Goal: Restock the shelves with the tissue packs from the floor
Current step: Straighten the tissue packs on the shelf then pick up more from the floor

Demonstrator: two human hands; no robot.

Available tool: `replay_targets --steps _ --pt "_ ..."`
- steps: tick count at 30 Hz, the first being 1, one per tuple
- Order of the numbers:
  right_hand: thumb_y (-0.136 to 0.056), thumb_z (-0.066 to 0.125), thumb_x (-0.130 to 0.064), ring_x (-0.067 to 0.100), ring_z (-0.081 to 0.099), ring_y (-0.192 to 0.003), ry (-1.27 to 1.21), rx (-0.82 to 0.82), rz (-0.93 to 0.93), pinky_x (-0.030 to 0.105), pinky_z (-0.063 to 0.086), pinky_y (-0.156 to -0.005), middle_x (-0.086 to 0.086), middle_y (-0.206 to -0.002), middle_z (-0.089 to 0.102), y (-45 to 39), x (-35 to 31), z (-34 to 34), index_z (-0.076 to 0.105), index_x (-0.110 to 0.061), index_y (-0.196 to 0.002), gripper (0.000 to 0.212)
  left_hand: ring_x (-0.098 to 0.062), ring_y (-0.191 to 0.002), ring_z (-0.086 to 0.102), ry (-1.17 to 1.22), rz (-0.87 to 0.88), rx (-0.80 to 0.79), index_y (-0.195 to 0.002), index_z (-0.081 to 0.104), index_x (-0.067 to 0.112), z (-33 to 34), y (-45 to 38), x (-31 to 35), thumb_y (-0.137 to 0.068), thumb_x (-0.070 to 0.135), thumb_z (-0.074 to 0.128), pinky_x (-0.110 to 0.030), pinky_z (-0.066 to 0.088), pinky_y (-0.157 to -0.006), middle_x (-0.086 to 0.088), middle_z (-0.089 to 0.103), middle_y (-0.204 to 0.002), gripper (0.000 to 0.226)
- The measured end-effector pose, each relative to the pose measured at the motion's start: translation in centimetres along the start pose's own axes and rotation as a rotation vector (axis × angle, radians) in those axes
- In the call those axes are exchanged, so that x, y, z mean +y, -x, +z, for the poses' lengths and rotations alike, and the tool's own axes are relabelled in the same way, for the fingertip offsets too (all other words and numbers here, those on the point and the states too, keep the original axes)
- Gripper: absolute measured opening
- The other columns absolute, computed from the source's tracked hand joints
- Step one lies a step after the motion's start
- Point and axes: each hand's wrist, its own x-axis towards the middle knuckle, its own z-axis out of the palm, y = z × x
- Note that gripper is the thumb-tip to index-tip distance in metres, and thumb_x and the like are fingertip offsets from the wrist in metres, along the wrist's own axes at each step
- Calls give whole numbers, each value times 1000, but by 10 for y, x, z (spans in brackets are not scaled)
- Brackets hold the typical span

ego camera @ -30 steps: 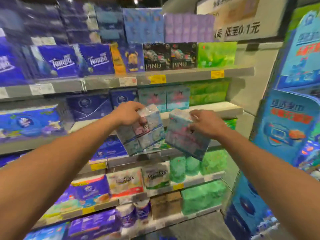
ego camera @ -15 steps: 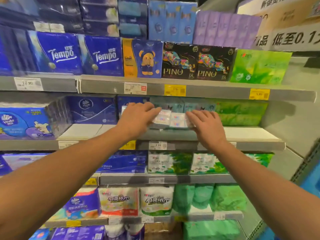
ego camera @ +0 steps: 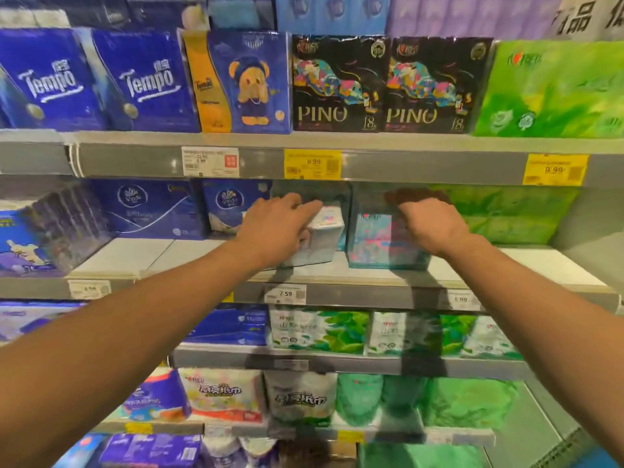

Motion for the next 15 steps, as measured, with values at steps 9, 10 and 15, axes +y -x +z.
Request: replay_targets --steps 9,10,15 --pt "-75 76 -32 34 51 -110 -469 346 -238 40 43 -92 16 -121 56 4 -94 -12 42 -9 -140 76 -32 -109 58 200 16 106 -141 42 30 -27 17 -12 -92 37 60 -45 49 -83 -3 55 -129 53" --pt "-74 78 -34 33 52 -113 -554 323 -224 38 42 -94 16 -124 56 2 -100 -14 41 -9 -141 81 -30 -112 57 262 35 116 -142 43 29 -31 23 -19 -90 33 63 -46 49 -87 -1 55 -132 55" --pt "-66 89 -24 12 63 -106 -1040 119 -267 33 52 -95 -2 -121 64 19 -126 -14 50 -17 -133 78 -23 -119 52 523 121 136 -140 49 21 -43 53 -65 -84 16 72 -42 42 -97 -2 58 -132 61"
